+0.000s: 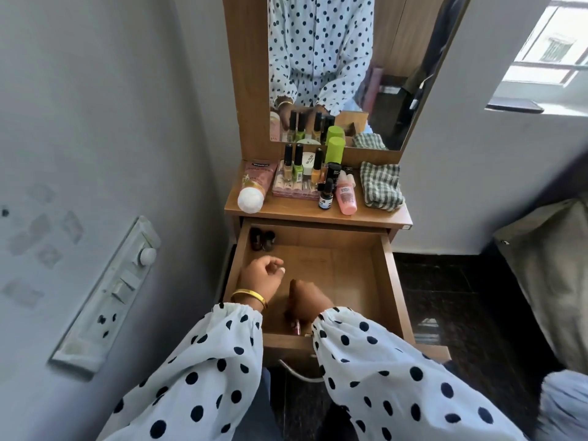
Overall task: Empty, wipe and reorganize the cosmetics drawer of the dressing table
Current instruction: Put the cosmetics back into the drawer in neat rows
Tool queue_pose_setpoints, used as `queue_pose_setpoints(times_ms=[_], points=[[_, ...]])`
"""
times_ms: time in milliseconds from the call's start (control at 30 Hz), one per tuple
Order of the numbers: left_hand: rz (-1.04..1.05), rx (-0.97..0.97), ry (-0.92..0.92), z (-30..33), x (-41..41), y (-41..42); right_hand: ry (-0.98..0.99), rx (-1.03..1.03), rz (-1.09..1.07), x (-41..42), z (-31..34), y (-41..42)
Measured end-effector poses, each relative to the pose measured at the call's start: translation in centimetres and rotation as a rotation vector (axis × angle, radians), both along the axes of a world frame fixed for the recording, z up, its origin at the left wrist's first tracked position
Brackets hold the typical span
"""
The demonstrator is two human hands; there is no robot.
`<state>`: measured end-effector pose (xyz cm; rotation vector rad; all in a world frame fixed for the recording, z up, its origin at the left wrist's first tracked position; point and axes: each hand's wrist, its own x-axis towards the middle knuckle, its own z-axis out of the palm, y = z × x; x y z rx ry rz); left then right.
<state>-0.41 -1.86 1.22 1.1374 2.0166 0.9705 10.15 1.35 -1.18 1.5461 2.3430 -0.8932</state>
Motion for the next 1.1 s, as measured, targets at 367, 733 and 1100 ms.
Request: queue_pose_setpoints(times_ms=[367, 733, 1100], points=[[0.047, -0.107, -0.301, -0.7, -1.1, -0.2, 1.052, -0.335, -0.575, 2.2, 2.6, 1.1], [0.020, -0.120, -0.636, -0.2, -0.5, -0.4, 1.153, -0.162, -0.567, 2.4, 2.8, 1.0], [-0.055, 0.082, -0.299, -0.2, -0.2, -0.6, 1.193, -0.280, -0.644, 3.5, 3.0, 1.3]])
